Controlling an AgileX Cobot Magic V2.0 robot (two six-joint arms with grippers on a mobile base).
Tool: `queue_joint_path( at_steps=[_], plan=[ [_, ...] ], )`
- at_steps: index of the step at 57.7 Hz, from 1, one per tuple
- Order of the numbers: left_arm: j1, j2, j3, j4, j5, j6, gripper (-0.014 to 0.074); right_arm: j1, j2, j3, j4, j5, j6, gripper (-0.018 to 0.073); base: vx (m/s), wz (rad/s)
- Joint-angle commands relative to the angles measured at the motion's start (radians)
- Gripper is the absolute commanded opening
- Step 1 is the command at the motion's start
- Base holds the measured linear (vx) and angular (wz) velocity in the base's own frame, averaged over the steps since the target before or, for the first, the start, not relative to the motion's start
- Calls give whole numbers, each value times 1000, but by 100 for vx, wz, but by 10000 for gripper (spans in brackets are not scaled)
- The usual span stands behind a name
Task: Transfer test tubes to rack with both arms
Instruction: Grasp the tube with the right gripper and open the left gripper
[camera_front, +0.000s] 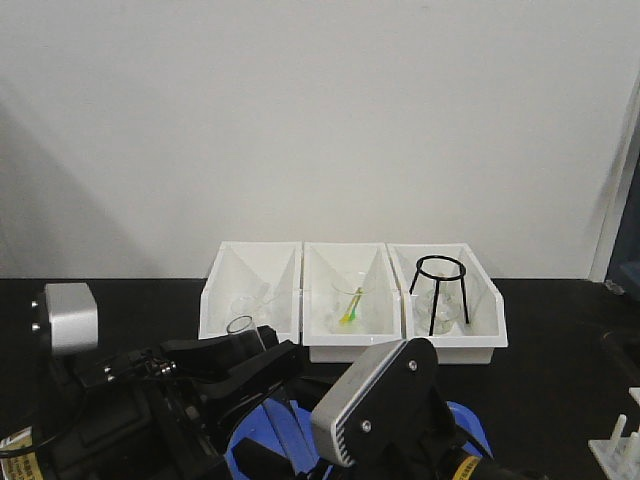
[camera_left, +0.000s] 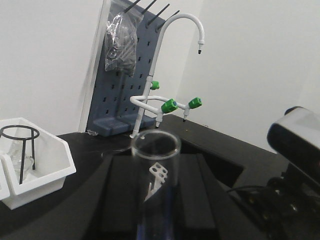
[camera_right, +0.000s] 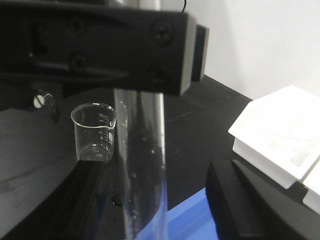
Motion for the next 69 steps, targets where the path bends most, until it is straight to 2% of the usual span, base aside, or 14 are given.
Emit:
queue_joint_path(
  at_steps=[1,25,30,43,58,64,69],
  plan=[
    [-9,-25,-30,-34,-81,-11,-15,1,-22,-37,-2,-93,-5,473,0,0],
    [-9,-25,-30,-34,-82,-20,-15,0,-22,-37,-2,-107,-6,371,0,0],
    [-9,-25,-30,-32,-82,-52,-15,0,-22,-37,-2,-107,-6,329,0,0],
    [-9,-25,-30,17,-91,-54,-15,0,-22,-37,-2,-107,-6,186,0,0],
    [-9,-25,-30,17,-114,-55,-15,0,-22,-37,-1,-107,-6,27,0,0],
    [-9,-25,-30,17,-108,-55,-12,0,-22,-37,-1,-105,-6,-14,0,0],
    [-9,-25,-30,17,-103,-52,-5,0,-22,-37,-1,-100,-6,-13,0,0]
  ],
)
